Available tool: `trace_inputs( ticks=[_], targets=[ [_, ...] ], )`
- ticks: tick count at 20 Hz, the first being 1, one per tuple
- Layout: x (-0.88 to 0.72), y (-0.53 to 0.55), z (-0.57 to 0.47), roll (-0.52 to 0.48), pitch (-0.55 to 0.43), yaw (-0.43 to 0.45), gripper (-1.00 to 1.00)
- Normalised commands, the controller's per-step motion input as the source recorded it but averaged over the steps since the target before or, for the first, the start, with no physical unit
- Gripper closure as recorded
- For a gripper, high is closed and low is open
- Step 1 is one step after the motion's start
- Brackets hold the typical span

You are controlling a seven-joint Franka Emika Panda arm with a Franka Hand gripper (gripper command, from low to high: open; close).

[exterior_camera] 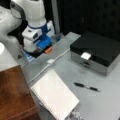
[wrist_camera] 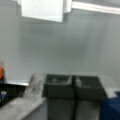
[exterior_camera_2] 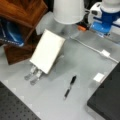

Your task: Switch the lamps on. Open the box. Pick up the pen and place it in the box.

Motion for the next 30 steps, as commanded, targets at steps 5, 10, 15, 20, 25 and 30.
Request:
trace_inputs(
  ticks=[5, 10, 15, 20, 25, 30],
  targets=[
    [-0.31, 0.16, -0.36, 0.086, -0.306, -0.121, 1.0],
    [-0.37, 0.13, -0.5, 0.088, -0.342, -0.118, 1.0],
    [-0.48, 0.12, -0.46, 0.081, -0.334, -0.114, 1.0],
    [-0.53, 0.12, -0.4, 0.02, -0.324, -0.097, 1.0],
    [-0.57, 0.08, -0.48, 0.016, -0.347, -0.072, 1.0],
    [-0.62, 0.04, -0.56, 0.049, -0.408, -0.101, 1.0]
  ],
)
